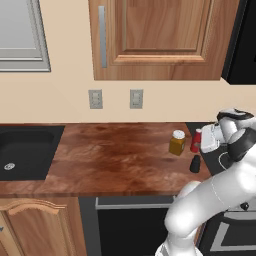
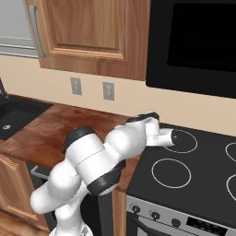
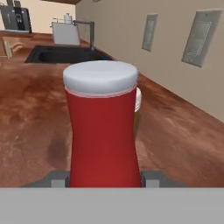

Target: Collect the turmeric, ketchup, and shaker from the cabinet and place them next to the stove.

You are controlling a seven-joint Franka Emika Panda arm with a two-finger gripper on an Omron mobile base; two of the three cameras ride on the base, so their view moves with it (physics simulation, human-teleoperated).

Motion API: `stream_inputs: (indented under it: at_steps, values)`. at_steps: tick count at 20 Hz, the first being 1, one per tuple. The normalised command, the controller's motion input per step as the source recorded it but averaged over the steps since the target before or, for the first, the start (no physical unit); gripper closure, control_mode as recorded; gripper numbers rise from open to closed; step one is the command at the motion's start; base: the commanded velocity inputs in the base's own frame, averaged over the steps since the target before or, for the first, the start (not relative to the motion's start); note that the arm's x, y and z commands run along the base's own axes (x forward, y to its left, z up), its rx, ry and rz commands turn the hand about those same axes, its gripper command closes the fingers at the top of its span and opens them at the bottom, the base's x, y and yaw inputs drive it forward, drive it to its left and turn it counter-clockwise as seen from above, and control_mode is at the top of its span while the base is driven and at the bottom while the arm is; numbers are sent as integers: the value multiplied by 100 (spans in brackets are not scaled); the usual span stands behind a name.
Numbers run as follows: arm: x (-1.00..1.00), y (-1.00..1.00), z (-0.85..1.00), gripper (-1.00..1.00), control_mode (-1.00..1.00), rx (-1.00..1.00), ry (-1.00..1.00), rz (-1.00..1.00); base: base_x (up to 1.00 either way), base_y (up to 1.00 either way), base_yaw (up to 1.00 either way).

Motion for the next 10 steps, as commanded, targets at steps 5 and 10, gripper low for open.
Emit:
stream_inputs:
  at_steps: [5,10]
  values:
    - [3,0,-23,100,-100,0,0,5,0,0,0]
    - [3,0,-20,100,-100,0,0,5,0,0,0]
